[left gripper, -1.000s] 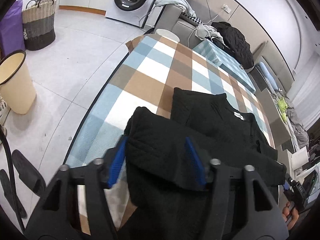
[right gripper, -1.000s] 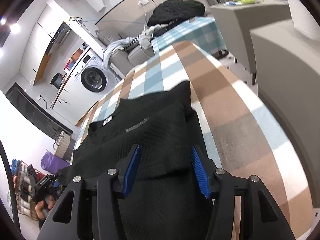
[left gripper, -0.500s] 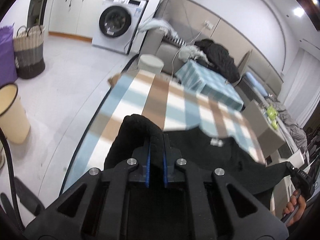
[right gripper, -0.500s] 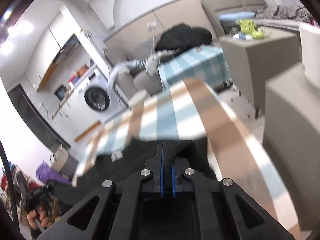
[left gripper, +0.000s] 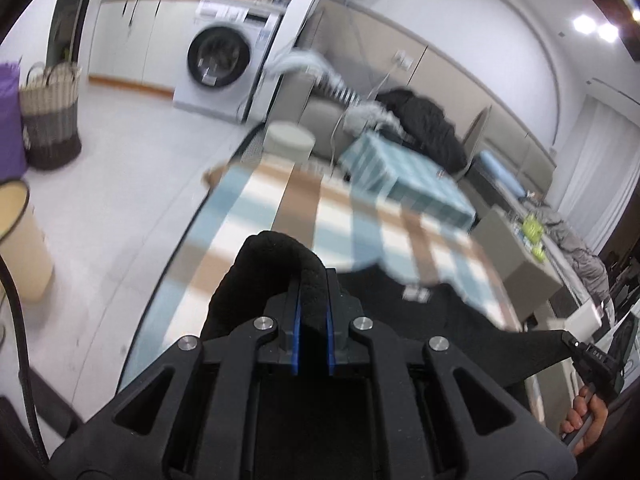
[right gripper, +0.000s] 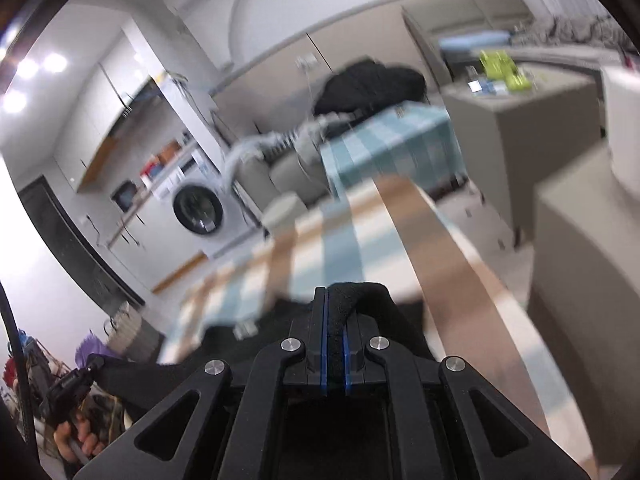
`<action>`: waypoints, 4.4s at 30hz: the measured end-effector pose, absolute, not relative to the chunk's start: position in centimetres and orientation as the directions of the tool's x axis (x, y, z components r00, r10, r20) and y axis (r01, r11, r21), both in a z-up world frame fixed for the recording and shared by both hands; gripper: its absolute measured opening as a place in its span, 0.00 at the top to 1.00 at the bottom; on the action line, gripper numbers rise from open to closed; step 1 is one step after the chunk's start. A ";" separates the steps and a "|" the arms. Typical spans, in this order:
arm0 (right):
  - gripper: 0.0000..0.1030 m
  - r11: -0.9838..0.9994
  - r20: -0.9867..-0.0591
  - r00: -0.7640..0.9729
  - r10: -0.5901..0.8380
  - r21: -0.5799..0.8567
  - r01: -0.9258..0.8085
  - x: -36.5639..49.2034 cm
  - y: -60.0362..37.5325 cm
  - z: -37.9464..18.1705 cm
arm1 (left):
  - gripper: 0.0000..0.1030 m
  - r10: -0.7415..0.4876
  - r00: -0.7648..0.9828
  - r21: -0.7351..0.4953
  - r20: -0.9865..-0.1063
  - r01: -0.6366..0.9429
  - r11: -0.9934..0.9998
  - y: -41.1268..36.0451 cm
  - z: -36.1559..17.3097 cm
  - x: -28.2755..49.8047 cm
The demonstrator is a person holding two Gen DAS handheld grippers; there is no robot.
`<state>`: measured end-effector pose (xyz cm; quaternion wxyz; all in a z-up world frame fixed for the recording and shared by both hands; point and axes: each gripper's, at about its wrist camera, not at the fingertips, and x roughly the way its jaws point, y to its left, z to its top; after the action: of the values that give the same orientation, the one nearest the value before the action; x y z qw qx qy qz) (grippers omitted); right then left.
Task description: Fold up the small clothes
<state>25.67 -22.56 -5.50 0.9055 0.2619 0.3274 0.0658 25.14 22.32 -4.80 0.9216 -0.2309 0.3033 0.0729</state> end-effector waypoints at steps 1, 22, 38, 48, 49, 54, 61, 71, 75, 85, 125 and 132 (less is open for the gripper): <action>0.95 0.851 -0.572 0.765 0.297 0.522 0.060 25.1 -22.8 -6.5 | 0.94 -0.010 0.788 -0.381 -0.616 -0.286 0.879 22.4 -5.9 24.5; 0.89 0.823 -0.676 0.624 0.392 0.560 0.089 24.9 -22.7 -12.3 | 0.85 -0.147 0.688 -0.505 -0.710 -0.353 0.788 24.1 -14.0 24.8; 0.65 0.802 -0.631 0.747 0.208 0.547 0.239 36.3 -23.4 -7.8 | 0.38 -0.202 0.782 -0.607 -0.589 -0.264 0.750 26.7 -9.0 35.5; 0.54 0.775 -0.642 0.678 0.358 0.609 0.168 32.6 -24.1 -9.2 | 0.35 -0.201 0.754 -0.527 -0.625 -0.218 0.822 24.2 -9.7 30.7; 0.54 0.776 -0.654 0.659 0.373 0.609 0.165 32.3 -23.9 -9.8 | 0.35 -0.228 0.742 -0.530 -0.631 -0.198 0.825 23.7 -10.1 30.5; 0.54 0.794 -0.683 0.609 0.404 0.592 0.137 32.6 -22.2 -12.1 | 0.35 -0.266 0.692 -0.507 -0.671 -0.167 0.845 21.7 -12.2 30.1; 0.54 0.775 -0.675 0.587 0.448 0.620 0.122 35.6 -20.3 -13.4 | 0.35 -0.274 0.683 -0.496 -0.677 -0.148 0.855 20.4 -12.4 29.2; 0.54 0.659 -0.467 0.721 0.512 0.752 0.018 38.3 -19.1 -10.9 | 0.35 -0.282 0.689 -0.417 -0.667 -0.032 0.908 17.8 -9.4 24.2; 0.54 0.678 -0.515 0.694 0.504 0.733 0.051 38.5 -19.0 -11.3 | 0.34 -0.296 0.667 -0.387 -0.684 0.013 0.922 16.3 -10.0 23.2; 0.53 0.701 -0.610 0.601 0.517 0.704 0.112 32.9 -19.6 -13.0 | 0.34 -0.304 0.629 -0.510 -0.716 -0.173 0.843 19.3 -15.0 25.5; 0.45 0.907 -0.758 0.544 0.361 0.421 -0.015 26.8 -20.8 -10.6 | 0.32 -0.025 0.720 -0.279 -0.694 -0.237 0.930 20.2 -9.0 23.6; 0.45 0.923 -0.805 0.494 0.328 0.384 0.012 18.6 -22.1 -13.9 | 0.32 -0.004 0.637 -0.279 -0.771 -0.331 0.901 19.7 -13.2 17.0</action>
<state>18.61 -22.09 -13.91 0.8470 0.1723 0.4941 0.0932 16.96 19.71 -13.15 0.8820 -0.2018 0.4156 0.0927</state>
